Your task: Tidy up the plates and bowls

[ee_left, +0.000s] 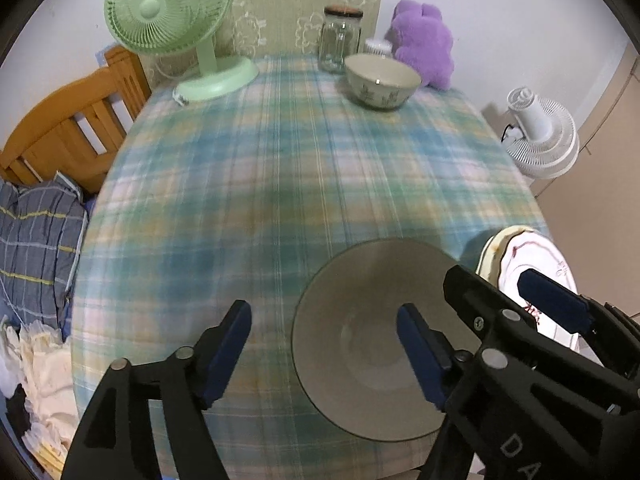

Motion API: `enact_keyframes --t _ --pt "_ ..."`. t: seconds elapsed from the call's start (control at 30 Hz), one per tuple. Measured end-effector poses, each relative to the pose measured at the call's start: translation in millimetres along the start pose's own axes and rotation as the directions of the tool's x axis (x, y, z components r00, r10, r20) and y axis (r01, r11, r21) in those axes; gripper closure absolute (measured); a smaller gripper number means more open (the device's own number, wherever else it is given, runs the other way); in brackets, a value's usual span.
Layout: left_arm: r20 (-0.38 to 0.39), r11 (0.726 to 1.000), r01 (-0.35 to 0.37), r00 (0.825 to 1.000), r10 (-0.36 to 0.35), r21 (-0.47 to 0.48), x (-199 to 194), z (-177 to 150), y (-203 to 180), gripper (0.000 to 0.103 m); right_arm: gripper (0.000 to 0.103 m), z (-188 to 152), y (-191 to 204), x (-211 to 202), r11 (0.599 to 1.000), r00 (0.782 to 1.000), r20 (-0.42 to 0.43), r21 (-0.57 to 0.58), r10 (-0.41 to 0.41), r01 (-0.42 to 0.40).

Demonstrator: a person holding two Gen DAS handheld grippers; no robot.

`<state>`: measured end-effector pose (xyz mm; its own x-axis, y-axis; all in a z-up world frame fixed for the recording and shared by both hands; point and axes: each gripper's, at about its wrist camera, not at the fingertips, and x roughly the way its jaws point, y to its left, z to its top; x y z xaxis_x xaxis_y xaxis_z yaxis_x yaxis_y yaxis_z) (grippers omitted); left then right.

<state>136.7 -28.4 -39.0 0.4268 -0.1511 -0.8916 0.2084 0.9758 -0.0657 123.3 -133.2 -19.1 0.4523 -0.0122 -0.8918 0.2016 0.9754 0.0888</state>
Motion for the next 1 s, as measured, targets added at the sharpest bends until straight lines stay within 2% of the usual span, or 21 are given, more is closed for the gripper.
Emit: enact_keyframes --t 0.23,0.53,1.0 --pt "0.084 1.000 -0.003 0.996 0.002 0.015 -28 17 0 0.020 0.036 12 6 -30 1.000 0.997 0.080 -0.009 -0.005 0.006" --pt "0.170 0.999 -0.039 0.985 0.038 0.002 -45 51 -12 0.020 0.035 48 2 -53 0.999 0.986 0.167 -0.032 -0.001 0.006" --pt "0.210 0.993 -0.109 0.971 0.118 -0.053 -21 123 -49 0.020 0.034 128 -30 -32 0.994 0.979 0.197 -0.102 0.046 -0.026"
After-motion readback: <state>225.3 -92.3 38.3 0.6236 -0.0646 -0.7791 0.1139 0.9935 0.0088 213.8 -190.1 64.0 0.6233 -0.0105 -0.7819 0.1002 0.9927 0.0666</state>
